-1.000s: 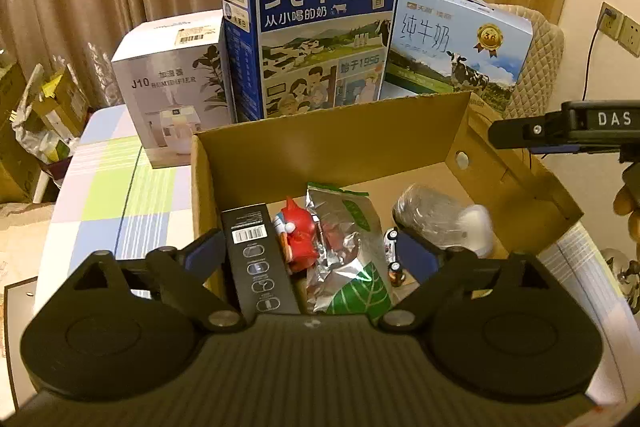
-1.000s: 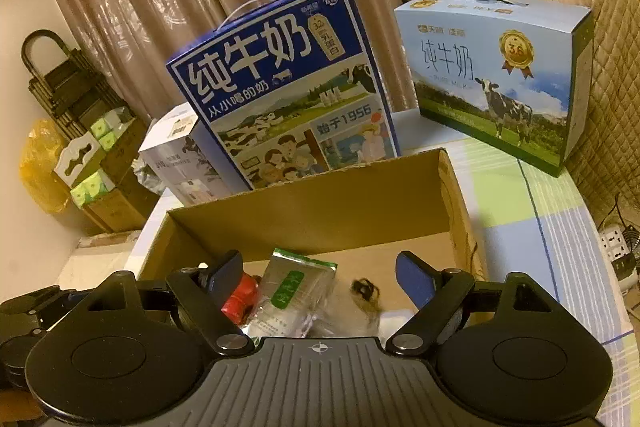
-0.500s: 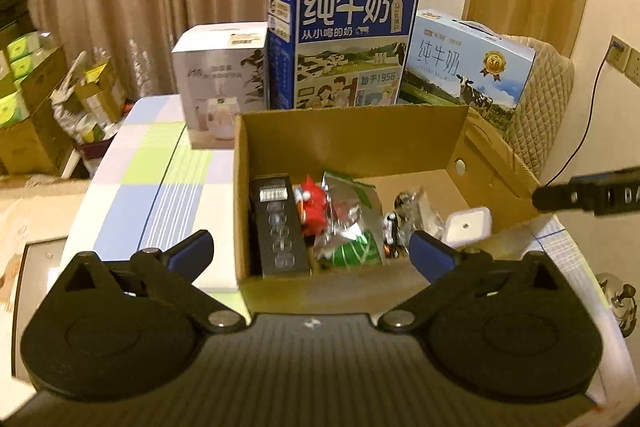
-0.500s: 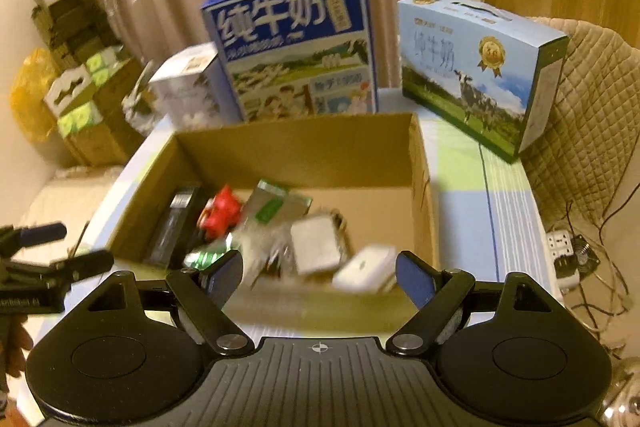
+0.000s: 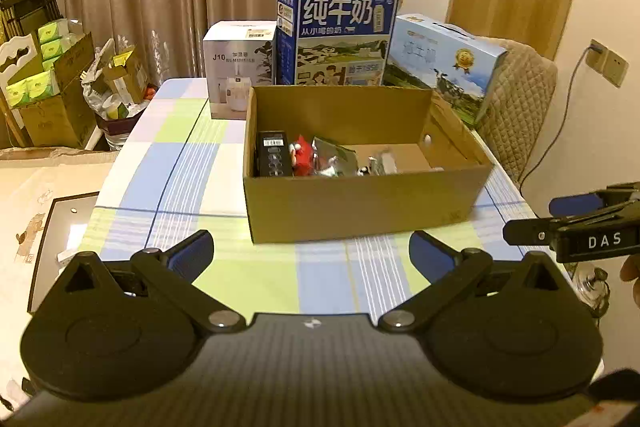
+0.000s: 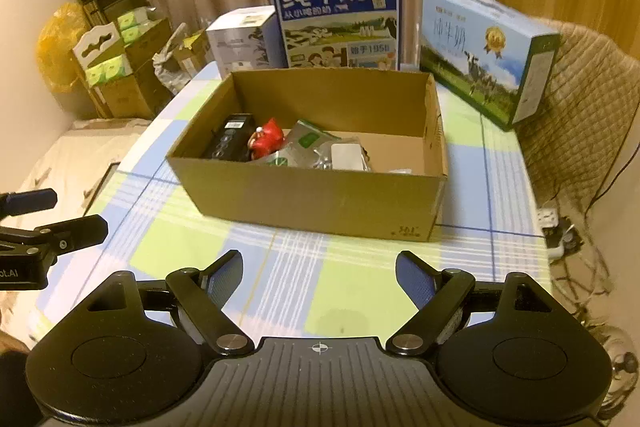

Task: Organize objects

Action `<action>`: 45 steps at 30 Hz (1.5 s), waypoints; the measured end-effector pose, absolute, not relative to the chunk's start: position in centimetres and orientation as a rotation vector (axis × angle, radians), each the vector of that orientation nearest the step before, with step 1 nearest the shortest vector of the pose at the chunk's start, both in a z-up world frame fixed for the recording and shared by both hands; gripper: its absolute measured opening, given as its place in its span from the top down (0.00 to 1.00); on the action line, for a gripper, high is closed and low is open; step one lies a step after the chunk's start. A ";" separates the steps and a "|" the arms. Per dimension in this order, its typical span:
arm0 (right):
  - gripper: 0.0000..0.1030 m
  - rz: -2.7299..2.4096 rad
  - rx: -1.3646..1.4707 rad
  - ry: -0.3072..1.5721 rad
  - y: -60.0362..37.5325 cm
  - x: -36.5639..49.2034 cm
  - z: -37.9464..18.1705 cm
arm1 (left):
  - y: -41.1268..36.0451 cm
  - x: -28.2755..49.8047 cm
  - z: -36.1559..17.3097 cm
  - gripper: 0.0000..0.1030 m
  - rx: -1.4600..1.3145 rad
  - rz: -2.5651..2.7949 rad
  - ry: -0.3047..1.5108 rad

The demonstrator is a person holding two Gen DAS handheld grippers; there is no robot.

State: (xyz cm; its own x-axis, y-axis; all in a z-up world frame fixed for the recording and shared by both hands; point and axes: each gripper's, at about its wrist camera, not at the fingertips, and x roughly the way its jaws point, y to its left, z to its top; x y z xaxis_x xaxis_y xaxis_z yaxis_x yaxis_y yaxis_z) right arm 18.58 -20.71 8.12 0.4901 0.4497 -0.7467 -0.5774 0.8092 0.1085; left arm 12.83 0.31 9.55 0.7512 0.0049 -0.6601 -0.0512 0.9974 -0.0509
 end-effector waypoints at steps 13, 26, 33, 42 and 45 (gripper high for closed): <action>0.21 0.594 -0.085 0.825 -24.3 11.8 8.3 | -0.7 6.6 9.1 0.01 -0.071 0.064 0.733; 0.21 0.609 -0.083 0.814 -24.6 10.5 8.7 | -1.4 5.6 8.4 0.01 -0.073 0.060 0.745; 0.21 0.614 -0.093 0.818 -24.3 10.5 8.4 | -1.7 5.9 8.4 0.01 -0.072 0.055 0.746; 0.21 0.610 -0.092 0.819 -24.4 10.6 8.3 | -1.8 6.2 8.3 0.01 -0.081 0.051 0.749; 0.21 0.609 -0.092 0.820 -24.4 10.7 8.3 | -1.8 6.2 8.3 0.01 -0.081 0.051 0.749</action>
State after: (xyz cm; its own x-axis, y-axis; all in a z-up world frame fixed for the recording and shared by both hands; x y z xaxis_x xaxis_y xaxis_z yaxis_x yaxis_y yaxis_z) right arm 10.74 -24.43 8.27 0.5228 0.4734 -0.7090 -0.5424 0.8263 0.1518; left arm 6.25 -1.75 8.31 0.7315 0.0172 -0.6817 -0.0749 0.9957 -0.0554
